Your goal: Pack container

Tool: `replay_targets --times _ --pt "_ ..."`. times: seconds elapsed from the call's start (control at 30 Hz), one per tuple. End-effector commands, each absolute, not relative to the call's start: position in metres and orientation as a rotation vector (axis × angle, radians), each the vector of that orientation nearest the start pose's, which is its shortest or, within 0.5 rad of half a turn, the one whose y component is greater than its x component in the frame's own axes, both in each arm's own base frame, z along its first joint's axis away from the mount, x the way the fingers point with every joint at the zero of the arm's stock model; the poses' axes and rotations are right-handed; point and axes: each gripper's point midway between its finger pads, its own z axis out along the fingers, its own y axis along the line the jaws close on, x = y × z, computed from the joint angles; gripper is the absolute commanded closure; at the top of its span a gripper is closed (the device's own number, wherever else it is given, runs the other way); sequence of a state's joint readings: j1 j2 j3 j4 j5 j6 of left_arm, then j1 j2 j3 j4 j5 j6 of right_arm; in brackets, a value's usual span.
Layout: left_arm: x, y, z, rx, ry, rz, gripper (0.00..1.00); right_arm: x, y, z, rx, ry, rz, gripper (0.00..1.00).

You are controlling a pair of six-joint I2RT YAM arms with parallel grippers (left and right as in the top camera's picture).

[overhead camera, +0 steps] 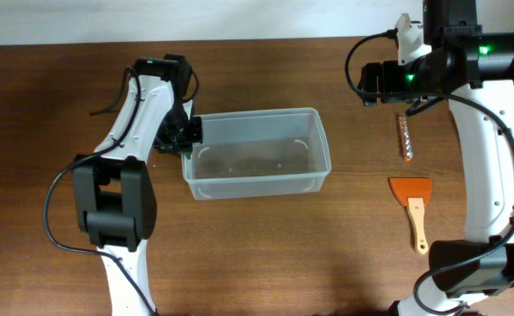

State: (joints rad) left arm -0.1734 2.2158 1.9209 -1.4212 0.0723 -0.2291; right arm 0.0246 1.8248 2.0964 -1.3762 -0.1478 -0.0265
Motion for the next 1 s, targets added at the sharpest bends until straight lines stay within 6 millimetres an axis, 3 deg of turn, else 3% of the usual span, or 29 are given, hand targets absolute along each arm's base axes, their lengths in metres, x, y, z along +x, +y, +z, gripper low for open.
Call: replay_targets --times 0.0,0.3,0.57,0.97 --pt "0.3885 -0.0877 0.0872 -0.041 3.235 -0.025 0.98 0.4185 0.0326 0.2788 -0.111 2.651 0.19 0.01" --pt "0.3917 -0.087 0.0933 -0.044 3.208 -0.029 0.98 0.4185 0.0326 0.2788 -0.111 2.651 0.19 0.01" --pt "0.3889 -0.0865 0.0935 -0.045 3.219 -0.026 0.88 0.4185 0.0326 0.2788 -0.111 2.651 0.191 0.01" --pt "0.3854 -0.0858 0.0938 -0.046 3.234 -0.022 0.88 0.4171 0.0326 0.2781 -0.11 2.658 0.191 0.01"
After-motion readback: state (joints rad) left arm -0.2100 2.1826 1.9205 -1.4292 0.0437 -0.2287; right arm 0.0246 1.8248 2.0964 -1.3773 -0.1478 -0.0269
